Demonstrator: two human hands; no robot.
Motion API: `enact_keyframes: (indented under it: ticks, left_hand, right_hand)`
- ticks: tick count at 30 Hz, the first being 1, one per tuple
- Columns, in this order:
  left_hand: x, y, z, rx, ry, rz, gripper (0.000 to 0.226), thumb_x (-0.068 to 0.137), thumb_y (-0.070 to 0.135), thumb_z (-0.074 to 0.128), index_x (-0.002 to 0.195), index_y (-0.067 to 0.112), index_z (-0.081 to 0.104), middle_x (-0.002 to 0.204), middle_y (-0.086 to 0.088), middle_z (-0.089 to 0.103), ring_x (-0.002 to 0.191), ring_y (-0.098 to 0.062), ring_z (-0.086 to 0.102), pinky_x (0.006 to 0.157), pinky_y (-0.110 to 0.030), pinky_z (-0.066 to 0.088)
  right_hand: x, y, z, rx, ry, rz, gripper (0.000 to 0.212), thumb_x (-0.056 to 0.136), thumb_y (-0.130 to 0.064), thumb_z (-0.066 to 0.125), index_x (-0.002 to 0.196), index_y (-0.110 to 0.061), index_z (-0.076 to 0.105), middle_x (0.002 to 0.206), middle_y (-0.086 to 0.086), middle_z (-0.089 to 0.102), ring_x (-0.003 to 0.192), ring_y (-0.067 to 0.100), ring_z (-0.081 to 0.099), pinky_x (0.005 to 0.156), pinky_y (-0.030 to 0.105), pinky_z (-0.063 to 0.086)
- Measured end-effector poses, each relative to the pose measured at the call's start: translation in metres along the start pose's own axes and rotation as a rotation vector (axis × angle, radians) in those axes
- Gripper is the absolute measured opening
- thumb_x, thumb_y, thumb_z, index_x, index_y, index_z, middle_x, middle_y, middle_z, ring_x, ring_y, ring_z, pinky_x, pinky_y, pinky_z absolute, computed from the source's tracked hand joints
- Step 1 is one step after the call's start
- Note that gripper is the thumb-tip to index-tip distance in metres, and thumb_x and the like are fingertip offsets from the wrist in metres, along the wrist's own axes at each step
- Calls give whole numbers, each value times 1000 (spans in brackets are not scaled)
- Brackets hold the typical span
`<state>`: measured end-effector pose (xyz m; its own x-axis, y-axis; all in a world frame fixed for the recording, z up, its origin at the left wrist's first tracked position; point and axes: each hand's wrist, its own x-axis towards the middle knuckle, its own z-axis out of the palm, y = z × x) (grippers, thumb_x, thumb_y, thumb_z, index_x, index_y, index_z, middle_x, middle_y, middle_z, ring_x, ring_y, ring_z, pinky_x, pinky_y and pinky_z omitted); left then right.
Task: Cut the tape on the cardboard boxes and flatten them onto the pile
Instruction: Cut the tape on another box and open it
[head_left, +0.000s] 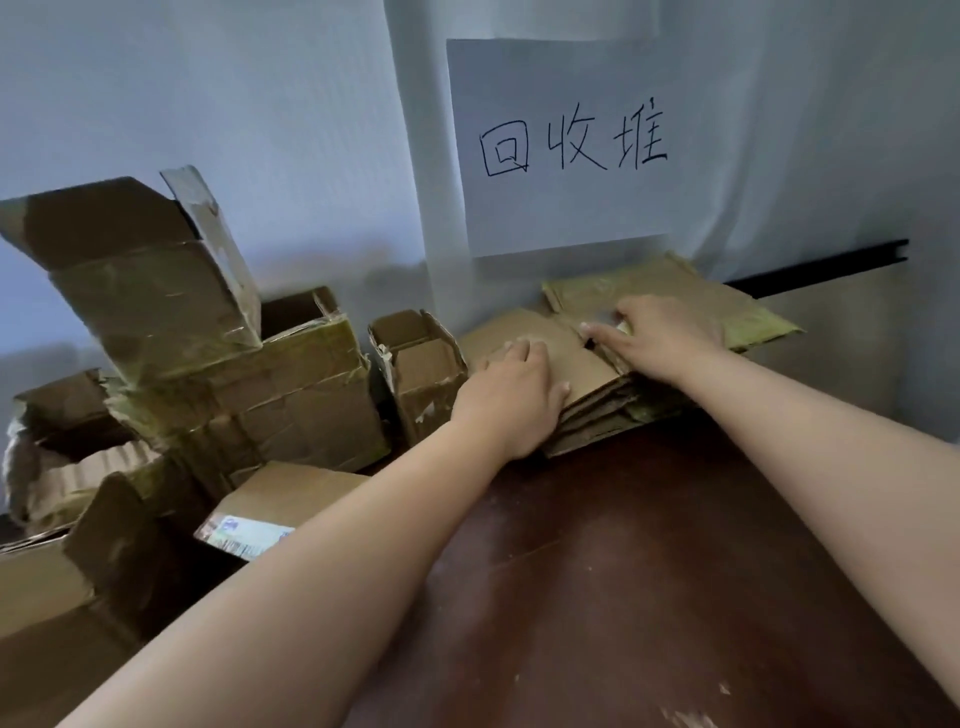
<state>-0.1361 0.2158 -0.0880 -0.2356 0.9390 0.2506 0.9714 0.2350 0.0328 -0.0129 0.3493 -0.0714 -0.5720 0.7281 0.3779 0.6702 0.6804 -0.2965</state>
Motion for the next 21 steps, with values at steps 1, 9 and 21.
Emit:
enact_keyframes:
  ticks: [1, 9, 21]
  left_hand:
    - [-5, -1, -5, -8, 17, 1, 51, 101, 39, 37, 140, 5, 36, 148, -14, 36, 138, -32, 31, 112, -42, 27]
    - [-63, -32, -34, 56, 88, -6, 51, 98, 37, 44, 141, 10, 40, 149, -10, 38, 146, -28, 20, 117, -43, 18]
    - [-169, -109, -101, 93, 166, -69, 50, 96, 30, 49, 143, 17, 40, 147, -5, 42, 143, -21, 27, 119, -40, 13]
  right_hand:
    - [-1, -3, -4, -18, 40, -18, 49, 92, -60, 43, 82, -13, 55, 76, 1, 53, 82, 27, 56, 55, 32, 28]
    - [-29, -40, -19, -113, 165, -57, 50, 91, -60, 47, 111, -17, 63, 107, 5, 66, 102, 28, 60, 67, 30, 39]
    - [-64, -173, -19, 198, -74, -148, 28, 86, -28, 69, 107, -11, 68, 110, 6, 67, 100, 24, 59, 72, 28, 39]
